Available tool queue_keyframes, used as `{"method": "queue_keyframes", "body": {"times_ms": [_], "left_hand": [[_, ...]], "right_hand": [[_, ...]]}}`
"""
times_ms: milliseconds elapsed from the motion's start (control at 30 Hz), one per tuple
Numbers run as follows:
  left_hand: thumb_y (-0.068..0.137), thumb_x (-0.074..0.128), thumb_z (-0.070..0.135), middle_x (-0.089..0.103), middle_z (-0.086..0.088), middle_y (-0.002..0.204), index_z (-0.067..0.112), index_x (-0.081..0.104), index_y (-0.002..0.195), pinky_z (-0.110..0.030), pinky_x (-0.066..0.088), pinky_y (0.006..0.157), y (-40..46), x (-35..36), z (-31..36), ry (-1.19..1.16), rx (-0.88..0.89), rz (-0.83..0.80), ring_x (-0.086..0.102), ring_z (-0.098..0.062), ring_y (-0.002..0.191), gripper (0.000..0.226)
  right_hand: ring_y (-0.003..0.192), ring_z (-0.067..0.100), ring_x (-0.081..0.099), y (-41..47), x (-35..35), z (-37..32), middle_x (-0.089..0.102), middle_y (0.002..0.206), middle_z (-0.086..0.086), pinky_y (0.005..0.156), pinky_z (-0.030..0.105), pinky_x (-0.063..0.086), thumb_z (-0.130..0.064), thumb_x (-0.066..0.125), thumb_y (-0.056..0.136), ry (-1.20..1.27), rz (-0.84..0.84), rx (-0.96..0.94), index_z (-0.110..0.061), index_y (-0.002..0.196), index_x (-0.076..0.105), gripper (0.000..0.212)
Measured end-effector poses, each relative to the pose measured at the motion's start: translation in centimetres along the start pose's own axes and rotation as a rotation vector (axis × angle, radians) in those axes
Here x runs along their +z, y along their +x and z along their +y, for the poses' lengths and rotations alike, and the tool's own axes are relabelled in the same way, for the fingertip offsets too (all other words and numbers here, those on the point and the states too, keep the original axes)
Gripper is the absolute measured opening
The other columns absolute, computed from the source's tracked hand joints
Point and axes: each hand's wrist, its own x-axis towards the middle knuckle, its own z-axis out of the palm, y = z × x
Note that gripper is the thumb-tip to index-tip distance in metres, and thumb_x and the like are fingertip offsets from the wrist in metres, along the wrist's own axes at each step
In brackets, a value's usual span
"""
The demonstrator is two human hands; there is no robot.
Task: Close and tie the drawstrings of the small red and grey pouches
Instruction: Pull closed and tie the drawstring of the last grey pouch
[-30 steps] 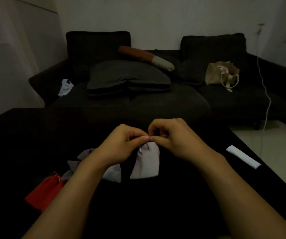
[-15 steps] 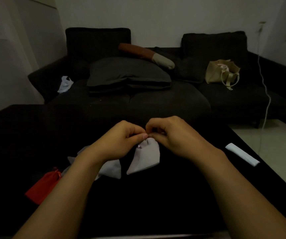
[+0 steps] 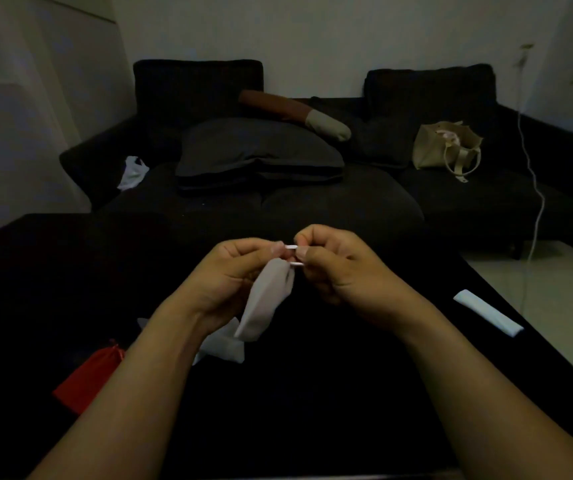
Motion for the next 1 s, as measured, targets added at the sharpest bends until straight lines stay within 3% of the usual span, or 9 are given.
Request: {"method": "queue_keyframes", "body": {"times_ms": [200,333,400,533,700,833,900,1000], "left_hand": [[0.072,0.065,0.015,0.072,-0.009,0.079,0.008,0.076,0.082,-0.022,0.056,0.060,0.1,0.8,-0.4,-0.244,-0.024,0.047,0.067,-0.014,0.067,0.016],[0.069,0.069,0.013,0.075,-0.006,0.082,0.012,0.075,0.080,-0.021,0.056,0.059,0.5,1.0,-0.6,-0.290,0.005,0.104,0.071,-0.012,0.071,0.013],[0.068,0.069,0.011,0.076,-0.004,0.082,0.013,0.072,0.089,-0.019,0.055,0.060,0.5,0.9,-0.5,-0.280,0.050,0.144,0.072,-0.010,0.072,0.022],[0.068,0.071,0.007,0.077,-0.007,0.083,0.010,0.069,0.100,-0.019,0.056,0.068,0.6,0.2,-0.1,-0.116,0.161,0.204,0.074,-0.012,0.080,0.032],[0.079,0.075,-0.001,0.076,-0.006,0.078,0.010,0.071,0.095,-0.020,0.055,0.072,0.8,0.0,-0.6,0.286,0.362,0.273,0.074,-0.014,0.078,0.020],[0.080,0.075,0.002,0.076,-0.001,0.082,0.015,0.070,0.101,-0.022,0.057,0.076,0.4,0.6,-0.6,0.576,0.385,0.134,0.074,-0.011,0.083,0.025],[0.081,0.073,0.001,0.076,0.000,0.086,0.019,0.067,0.110,-0.021,0.057,0.081,0.1,0.9,-0.4,0.618,0.332,0.026,0.073,-0.009,0.086,0.034],[0.081,0.074,0.001,0.077,-0.004,0.086,0.017,0.063,0.118,-0.021,0.056,0.082,-0.2,1.1,-0.1,0.555,0.319,-0.036,0.074,-0.013,0.088,0.042]], "right_hand": [[0.043,0.005,0.026,0.2,0.6,0.1,0.036,0.053,-0.008,0.039,0.018,0.017,-0.016,0.043,0.103,0.201,0.034,0.062,-0.019,0.085,0.048,0.019],[0.046,0.005,0.030,0.2,0.2,0.4,0.041,0.058,-0.005,0.040,0.017,0.021,-0.021,0.048,0.102,0.184,0.036,0.052,-0.016,0.092,0.054,0.013],[0.049,0.007,0.037,-0.1,-0.7,0.2,0.049,0.062,-0.002,0.042,0.017,0.027,-0.022,0.053,0.101,0.119,0.033,0.037,-0.011,0.102,0.060,0.012],[0.067,0.009,0.063,-0.7,-2.5,-0.7,0.069,0.076,0.000,0.060,0.015,0.048,-0.016,0.062,0.095,-0.379,0.040,0.036,-0.015,0.104,0.073,0.014],[0.080,0.000,0.067,-0.5,-2.0,-0.9,0.074,0.085,-0.006,0.073,0.010,0.049,-0.017,0.074,0.087,-0.742,0.211,-0.253,-0.019,0.095,0.079,0.010],[0.088,0.014,0.063,-0.1,-1.3,-1.4,0.067,0.097,0.000,0.081,0.037,0.053,-0.020,0.072,0.089,-1.042,0.096,-0.310,-0.024,0.102,0.078,0.016],[0.086,0.014,0.062,-0.1,-1.4,-1.3,0.066,0.095,0.001,0.079,0.038,0.053,-0.018,0.073,0.087,-1.036,0.116,-0.334,-0.023,0.098,0.079,0.014],[0.080,0.006,0.066,-0.3,-2.0,-0.7,0.071,0.084,-0.004,0.075,0.023,0.054,-0.017,0.079,0.081,-0.795,0.175,-0.304,-0.021,0.090,0.081,0.010]]}}
